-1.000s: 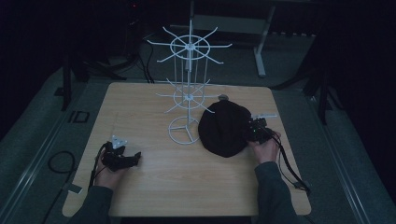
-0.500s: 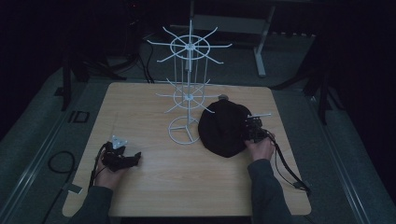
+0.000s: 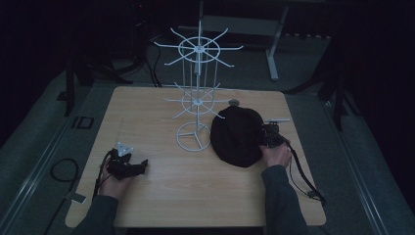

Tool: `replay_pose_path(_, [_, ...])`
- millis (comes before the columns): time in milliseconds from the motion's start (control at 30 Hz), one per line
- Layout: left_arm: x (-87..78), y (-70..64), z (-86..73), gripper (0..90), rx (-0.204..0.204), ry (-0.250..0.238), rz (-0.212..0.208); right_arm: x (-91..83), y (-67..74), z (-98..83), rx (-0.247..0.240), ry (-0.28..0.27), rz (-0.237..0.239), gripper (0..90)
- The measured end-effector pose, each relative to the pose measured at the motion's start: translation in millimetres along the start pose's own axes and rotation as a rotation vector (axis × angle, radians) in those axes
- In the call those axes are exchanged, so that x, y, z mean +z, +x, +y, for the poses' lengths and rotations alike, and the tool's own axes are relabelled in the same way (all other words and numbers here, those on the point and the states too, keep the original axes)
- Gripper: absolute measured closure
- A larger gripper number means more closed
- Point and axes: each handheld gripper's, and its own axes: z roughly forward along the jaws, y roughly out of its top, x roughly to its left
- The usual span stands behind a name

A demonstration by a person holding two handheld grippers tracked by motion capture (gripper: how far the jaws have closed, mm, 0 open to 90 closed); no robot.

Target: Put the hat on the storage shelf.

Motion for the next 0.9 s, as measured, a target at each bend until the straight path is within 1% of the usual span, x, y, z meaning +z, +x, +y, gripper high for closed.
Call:
replay_pose_path(133, [0.0,0.0,0.0,19.2,0.000,0.000,0.000,-2.6,-2.8,1.1,0.033,-0.011,0.013,77.3])
replay_pose_path(233, [0.0,0.0,0.0,19.3,0.000,0.000,0.000,-4.4,-3.6,1.0,0.042,-0.023,0.019,77.8])
replay_pose_path(500, [0.0,0.0,0.0,19.3,0.000,0.000,0.000,-8.4,-4.5,1.0,0.046,-0.038,0.030,78.2])
replay_pose_path(900, [0.0,0.0,0.0,19.3,0.000,0.000,0.000,-29.0,-8.7,9.7,0.037,-0.088,0.020,78.3])
